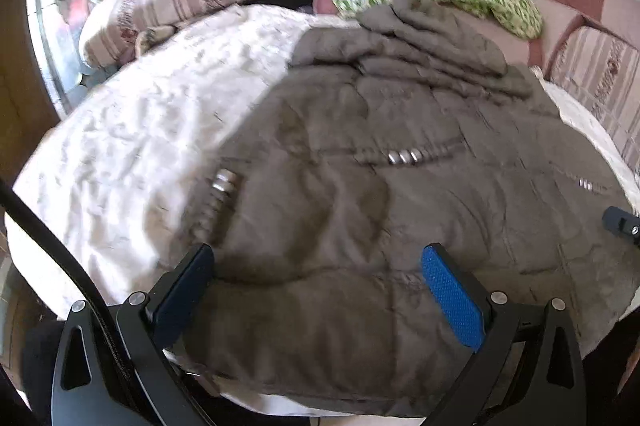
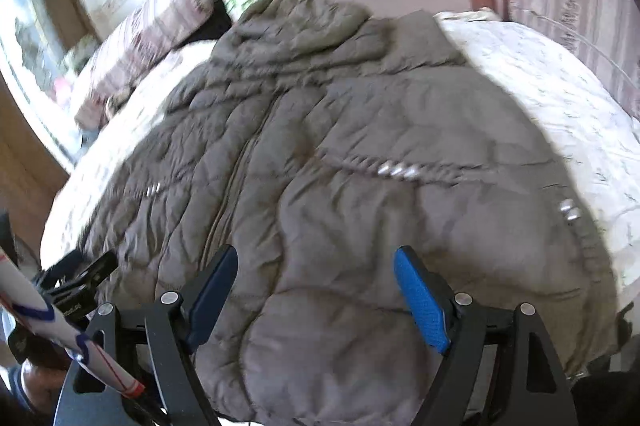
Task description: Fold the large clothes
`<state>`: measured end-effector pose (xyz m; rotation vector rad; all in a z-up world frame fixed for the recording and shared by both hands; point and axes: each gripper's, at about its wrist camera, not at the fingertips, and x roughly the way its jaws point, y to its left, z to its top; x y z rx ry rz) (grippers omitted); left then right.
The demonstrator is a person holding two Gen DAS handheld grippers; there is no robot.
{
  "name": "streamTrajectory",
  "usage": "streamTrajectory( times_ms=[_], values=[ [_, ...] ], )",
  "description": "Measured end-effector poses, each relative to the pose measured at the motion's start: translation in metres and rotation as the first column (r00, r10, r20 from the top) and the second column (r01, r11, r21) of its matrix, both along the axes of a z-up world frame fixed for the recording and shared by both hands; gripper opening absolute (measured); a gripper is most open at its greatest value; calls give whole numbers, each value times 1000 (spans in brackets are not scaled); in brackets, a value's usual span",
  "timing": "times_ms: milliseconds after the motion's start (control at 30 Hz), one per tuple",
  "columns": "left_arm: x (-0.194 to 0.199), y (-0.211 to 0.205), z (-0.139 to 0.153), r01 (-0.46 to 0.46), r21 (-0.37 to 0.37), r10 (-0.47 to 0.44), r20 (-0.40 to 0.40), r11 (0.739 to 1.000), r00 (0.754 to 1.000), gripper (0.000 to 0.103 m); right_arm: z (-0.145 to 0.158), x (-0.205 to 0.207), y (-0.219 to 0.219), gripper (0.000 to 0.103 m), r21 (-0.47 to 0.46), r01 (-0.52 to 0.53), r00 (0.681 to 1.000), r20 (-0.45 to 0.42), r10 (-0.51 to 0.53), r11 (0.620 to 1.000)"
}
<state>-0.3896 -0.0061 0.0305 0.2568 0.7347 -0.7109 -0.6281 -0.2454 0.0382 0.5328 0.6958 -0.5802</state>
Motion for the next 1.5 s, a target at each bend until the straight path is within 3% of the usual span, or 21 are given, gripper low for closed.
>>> streamTrajectory(
  times_ms=[133, 233, 500, 633, 967, 1100, 1200, 1333, 1500],
  values=[
    [19, 24, 15, -76, -57, 76, 1, 995, 997, 103, 14, -25, -25, 84, 6, 85, 995, 52, -85, 996],
    [39, 38, 15, -127, -72, 124, -47, 989, 991, 103, 22, -49, -47, 85, -7, 173, 983, 66, -173, 985],
    [94, 77, -6, -257, -122, 216, -271, 959, 938, 103, 17, -103, -97, 85, 52, 345, 936, 55, -348, 937],
    [100, 88, -19, -278, -156, 205, -371, 948, 906, 103, -2, -125, -115, 85, 189, 382, 913, 73, -401, 905],
    [62, 64, -14, -134, -164, 83, -285, 977, 955, 97, -26, -134, -129, 85, 378, 339, 904, 121, -409, 861],
    [58, 59, -17, -123, -157, 74, -289, 980, 954, 94, -38, -135, -130, 84, 454, 318, 903, 124, -412, 833],
    [54, 59, -19, -130, -157, 79, -295, 979, 952, 94, -46, -134, -123, 77, 483, 297, 906, 129, -402, 824],
    [47, 58, -20, -121, -175, 66, -291, 977, 955, 94, -50, -132, -105, 67, 495, 271, 909, 150, -389, 826],
    [36, 57, -16, -85, -228, 15, -293, 970, 956, 94, -49, -123, -75, 65, 466, 232, 913, 199, -357, 854]
  ],
)
